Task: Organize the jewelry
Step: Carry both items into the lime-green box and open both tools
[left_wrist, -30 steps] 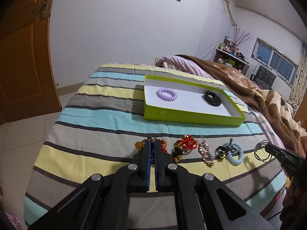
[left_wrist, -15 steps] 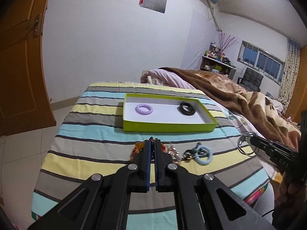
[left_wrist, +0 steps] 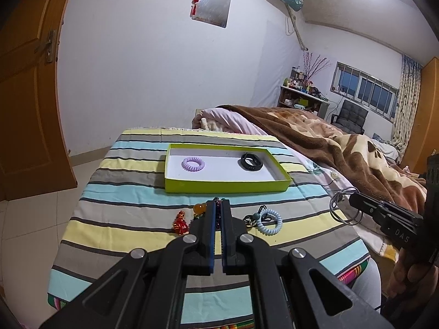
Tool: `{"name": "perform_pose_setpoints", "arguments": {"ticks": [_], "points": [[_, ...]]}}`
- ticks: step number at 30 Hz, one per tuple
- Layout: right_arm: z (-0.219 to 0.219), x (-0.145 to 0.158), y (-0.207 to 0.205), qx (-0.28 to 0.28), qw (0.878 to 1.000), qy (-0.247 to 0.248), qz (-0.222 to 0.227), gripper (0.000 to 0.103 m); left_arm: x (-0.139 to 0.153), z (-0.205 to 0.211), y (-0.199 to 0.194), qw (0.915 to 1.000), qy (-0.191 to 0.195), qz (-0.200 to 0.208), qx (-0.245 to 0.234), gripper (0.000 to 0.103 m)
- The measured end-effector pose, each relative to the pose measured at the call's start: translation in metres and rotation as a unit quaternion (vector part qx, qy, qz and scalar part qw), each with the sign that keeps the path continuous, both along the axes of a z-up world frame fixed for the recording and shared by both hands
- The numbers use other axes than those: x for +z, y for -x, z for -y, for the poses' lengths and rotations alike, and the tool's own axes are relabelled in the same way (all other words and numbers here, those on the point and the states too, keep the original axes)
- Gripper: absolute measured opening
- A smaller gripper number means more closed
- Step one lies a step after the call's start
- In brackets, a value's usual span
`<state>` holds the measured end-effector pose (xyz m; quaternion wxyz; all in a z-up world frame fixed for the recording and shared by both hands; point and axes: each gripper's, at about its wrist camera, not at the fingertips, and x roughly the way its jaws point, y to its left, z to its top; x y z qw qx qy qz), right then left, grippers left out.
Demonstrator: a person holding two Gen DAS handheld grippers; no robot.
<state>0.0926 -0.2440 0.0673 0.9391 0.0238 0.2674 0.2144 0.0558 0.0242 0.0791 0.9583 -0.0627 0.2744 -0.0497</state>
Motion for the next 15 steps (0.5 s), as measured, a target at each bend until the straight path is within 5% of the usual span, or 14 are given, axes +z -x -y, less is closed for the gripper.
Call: {"name": "perform_pose_setpoints", "arguments": {"ticks": [15], "points": [[-0.010,-0.005,-0.027,0.002,1.000,0.007,-0.008,0.003,-0.004,-0.004,-0.030,1.0000,-0.001,-0.002,0.003,0.003]]}}
